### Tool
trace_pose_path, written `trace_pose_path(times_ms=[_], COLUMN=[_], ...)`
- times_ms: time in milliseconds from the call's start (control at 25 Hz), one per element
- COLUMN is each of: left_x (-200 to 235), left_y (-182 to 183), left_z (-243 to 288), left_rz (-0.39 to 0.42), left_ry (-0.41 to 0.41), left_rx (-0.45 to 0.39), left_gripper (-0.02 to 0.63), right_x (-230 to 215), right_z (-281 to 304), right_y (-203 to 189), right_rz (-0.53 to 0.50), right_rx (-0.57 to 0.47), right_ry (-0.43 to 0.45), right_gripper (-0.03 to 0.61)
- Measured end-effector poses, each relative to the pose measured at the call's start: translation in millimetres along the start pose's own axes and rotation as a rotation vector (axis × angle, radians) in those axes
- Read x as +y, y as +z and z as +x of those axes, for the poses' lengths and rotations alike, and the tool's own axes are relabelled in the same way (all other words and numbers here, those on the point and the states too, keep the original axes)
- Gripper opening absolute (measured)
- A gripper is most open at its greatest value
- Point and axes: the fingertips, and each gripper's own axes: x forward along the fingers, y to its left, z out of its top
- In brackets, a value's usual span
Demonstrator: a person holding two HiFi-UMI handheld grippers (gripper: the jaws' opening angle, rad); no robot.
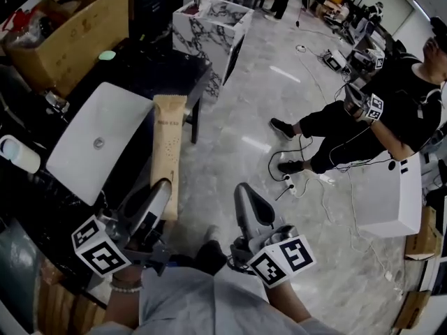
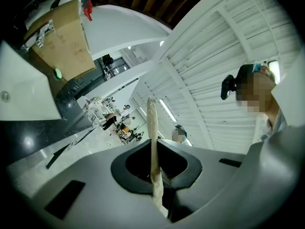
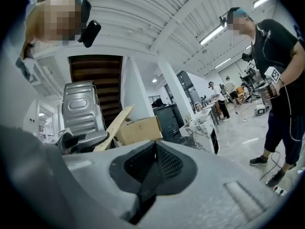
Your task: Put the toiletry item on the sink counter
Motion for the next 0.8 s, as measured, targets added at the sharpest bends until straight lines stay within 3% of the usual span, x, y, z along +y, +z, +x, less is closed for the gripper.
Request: trace_pose_path(times_ms=[520,800], left_x=[-16,-18], left_y=[-15,-21], left_z=[63,78], left_rz=[0.093,0.117], left_ry=[0.118,0.151], left_rx=[-0.139,-0.180], left_gripper=[0.034,0.034], right_x=[-78,-100], right_z=[16,18], right_y=[34,38], right_rz=[-0.004,0.008], right_rx=[0.023,0.035], right_ry=[0.175,0.218], right_gripper=[-0.002,-0.002])
